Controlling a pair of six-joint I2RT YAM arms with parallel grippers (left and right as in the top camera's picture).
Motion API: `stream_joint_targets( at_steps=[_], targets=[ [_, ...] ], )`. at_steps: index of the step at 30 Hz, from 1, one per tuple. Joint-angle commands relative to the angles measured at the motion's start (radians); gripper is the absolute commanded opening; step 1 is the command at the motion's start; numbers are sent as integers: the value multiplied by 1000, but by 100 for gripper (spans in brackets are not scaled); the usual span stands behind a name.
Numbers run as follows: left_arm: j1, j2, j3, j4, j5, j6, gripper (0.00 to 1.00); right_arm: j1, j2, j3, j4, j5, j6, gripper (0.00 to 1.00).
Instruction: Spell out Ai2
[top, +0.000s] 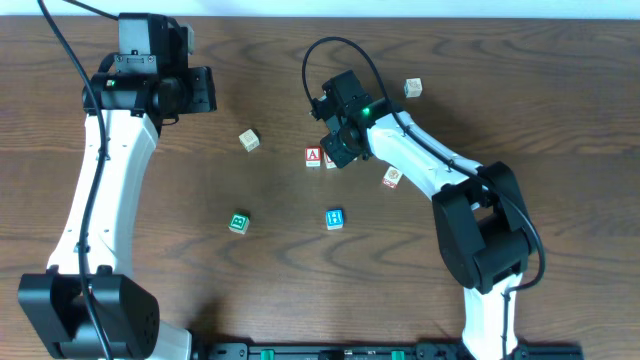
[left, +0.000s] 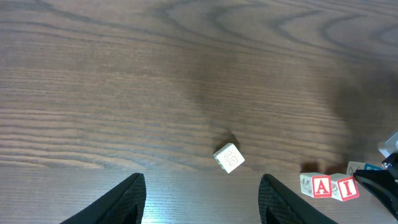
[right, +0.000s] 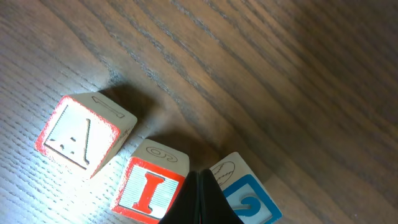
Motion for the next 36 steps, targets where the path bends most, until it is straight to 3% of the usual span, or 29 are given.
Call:
stream_joint_targets(
  at_steps=[1, 11, 16, 19, 21, 28, 36],
  targets=[
    [2, -19, -7, -1, 7, 6, 59, 8, 11, 45, 6, 7, -14, 1],
    [-1, -19, -26, -29, 19, 6, 58, -22, -32, 222, -85, 38, 92, 1],
    [-22, -19, -137, 4, 119, 2, 49, -127, -80, 221, -202, -43, 170, 1],
    [-75, -19, -219, 78, 130, -9, 29, -210, -90, 219, -247, -166, 169, 1],
    [-112, -19, -261, 129, 131, -44, 6, -248, -90, 213, -256, -234, 169, 1],
    [-151, -8, -407, 318, 225, -175, 6, -281, -90, 82, -179, -406, 169, 1],
    [-208, 84, -443, 372, 243, -240, 6, -259, -90, -53, -112, -468, 170, 1]
  ],
)
